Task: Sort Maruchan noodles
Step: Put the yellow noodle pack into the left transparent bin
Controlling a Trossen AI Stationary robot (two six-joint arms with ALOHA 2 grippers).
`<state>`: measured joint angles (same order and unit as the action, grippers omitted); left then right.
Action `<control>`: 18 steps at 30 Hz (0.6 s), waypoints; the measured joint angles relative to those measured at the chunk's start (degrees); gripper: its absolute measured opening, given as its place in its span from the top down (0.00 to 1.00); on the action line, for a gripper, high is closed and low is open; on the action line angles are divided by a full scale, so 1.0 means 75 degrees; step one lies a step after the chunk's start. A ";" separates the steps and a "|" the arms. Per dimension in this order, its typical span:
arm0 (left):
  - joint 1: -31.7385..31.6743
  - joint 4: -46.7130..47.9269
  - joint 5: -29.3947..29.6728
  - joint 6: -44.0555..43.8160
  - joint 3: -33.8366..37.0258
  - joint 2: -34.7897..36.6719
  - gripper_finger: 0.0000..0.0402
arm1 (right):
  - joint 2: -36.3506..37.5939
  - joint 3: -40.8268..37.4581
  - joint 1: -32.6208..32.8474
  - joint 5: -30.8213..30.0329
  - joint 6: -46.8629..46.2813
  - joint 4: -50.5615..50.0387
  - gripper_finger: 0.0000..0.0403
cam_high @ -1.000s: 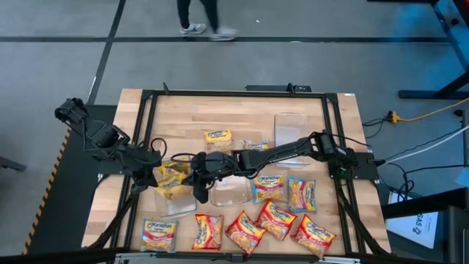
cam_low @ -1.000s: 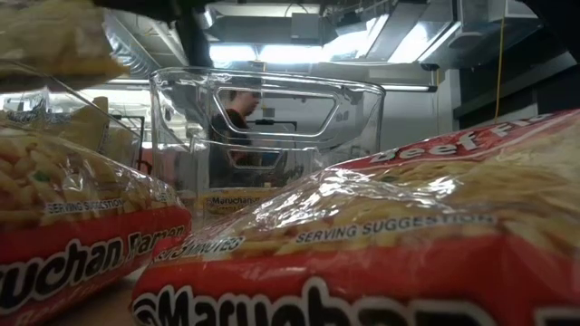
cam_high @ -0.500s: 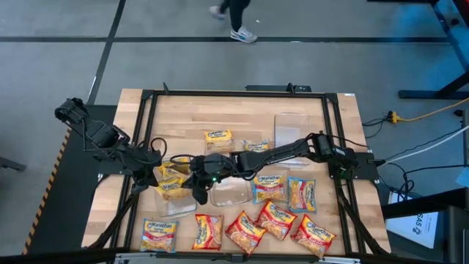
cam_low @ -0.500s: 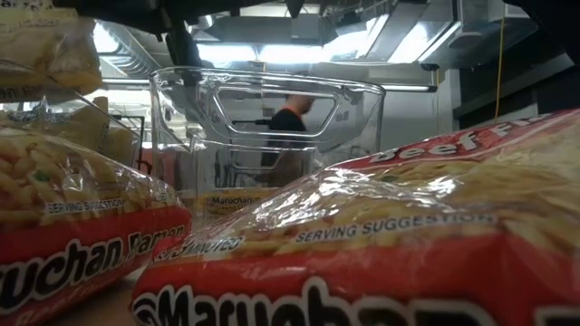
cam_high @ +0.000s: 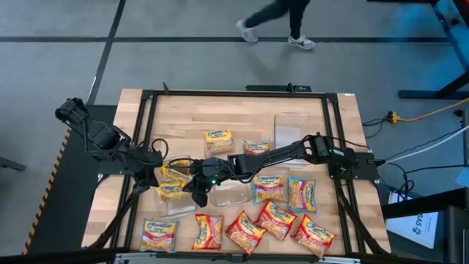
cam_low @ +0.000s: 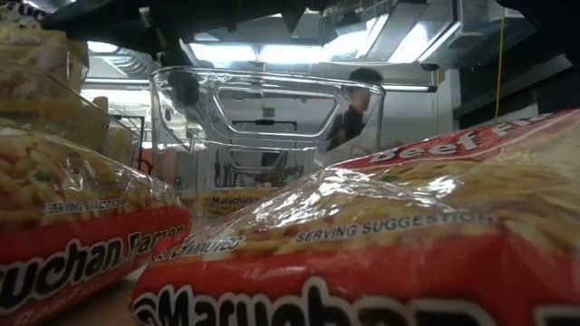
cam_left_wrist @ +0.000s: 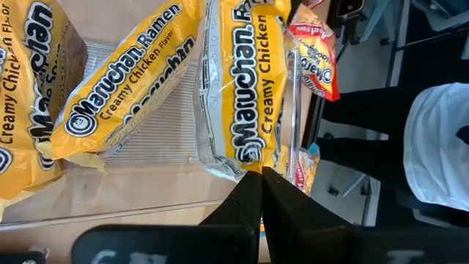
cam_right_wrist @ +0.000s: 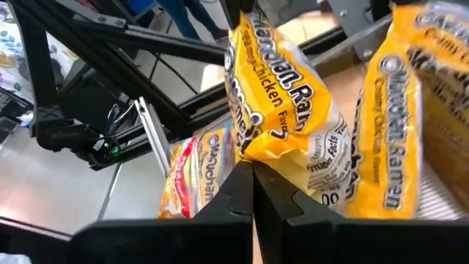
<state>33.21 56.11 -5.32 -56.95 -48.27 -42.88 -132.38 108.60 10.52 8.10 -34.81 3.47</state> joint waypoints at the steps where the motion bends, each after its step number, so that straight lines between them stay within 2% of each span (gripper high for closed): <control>1: -0.0002 -0.0002 0.0001 0.0000 0.0000 -0.0032 1.00 | -0.0042 0.0000 0.0000 0.0003 -0.0024 0.0040 1.00; 9: -0.0002 -0.0003 0.0002 0.0003 0.0000 -0.0186 1.00 | -0.0096 -0.0003 -0.0003 0.0014 -0.0127 0.0034 0.97; 18: -0.0002 0.0001 0.0061 0.0038 0.0000 -0.0272 1.00 | -0.0096 -0.0003 -0.0022 -0.0154 -0.0127 -0.0026 0.78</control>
<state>33.19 56.11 -4.86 -56.66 -48.27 -44.92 -133.10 108.57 10.36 6.94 -35.77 3.27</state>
